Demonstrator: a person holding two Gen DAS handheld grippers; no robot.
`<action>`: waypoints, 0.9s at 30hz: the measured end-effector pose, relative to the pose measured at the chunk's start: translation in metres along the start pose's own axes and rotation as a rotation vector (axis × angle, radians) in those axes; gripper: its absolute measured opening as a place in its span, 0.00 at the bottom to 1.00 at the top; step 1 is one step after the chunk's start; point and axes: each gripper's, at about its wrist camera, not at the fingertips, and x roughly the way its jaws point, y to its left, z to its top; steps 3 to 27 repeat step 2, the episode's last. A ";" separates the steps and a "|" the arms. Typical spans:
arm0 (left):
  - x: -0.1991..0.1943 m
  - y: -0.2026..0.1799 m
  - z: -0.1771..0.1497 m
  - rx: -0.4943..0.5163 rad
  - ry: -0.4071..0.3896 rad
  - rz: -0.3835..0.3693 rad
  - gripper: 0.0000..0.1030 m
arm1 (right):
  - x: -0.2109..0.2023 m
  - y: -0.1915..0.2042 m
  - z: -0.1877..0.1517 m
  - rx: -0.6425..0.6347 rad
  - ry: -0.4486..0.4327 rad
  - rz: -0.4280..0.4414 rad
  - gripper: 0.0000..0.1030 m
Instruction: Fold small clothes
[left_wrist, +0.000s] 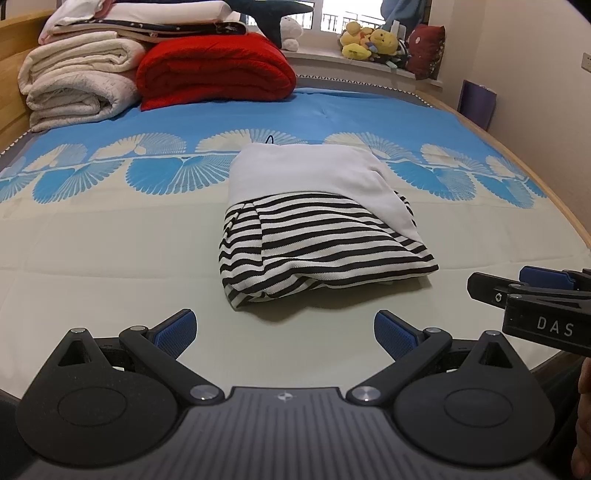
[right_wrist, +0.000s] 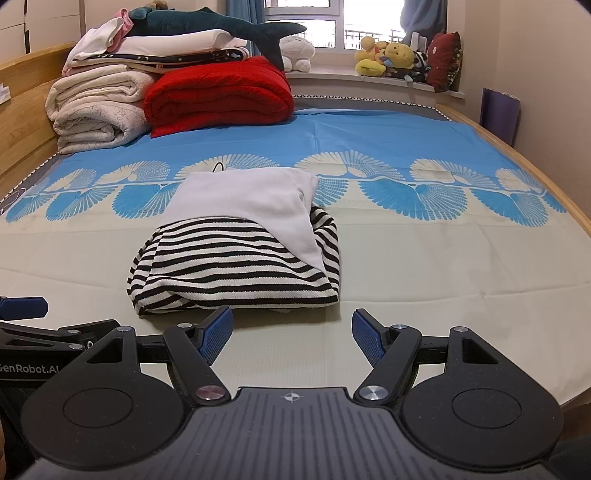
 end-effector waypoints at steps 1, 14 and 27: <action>0.000 0.000 0.000 -0.001 0.001 0.000 0.99 | 0.000 0.000 0.000 0.000 0.000 0.000 0.71; 0.000 0.000 0.000 -0.002 0.002 0.001 0.99 | 0.000 0.000 0.000 0.000 0.000 0.001 0.71; 0.000 0.000 0.000 -0.002 0.002 0.001 0.99 | 0.000 0.000 0.000 0.000 0.000 0.001 0.71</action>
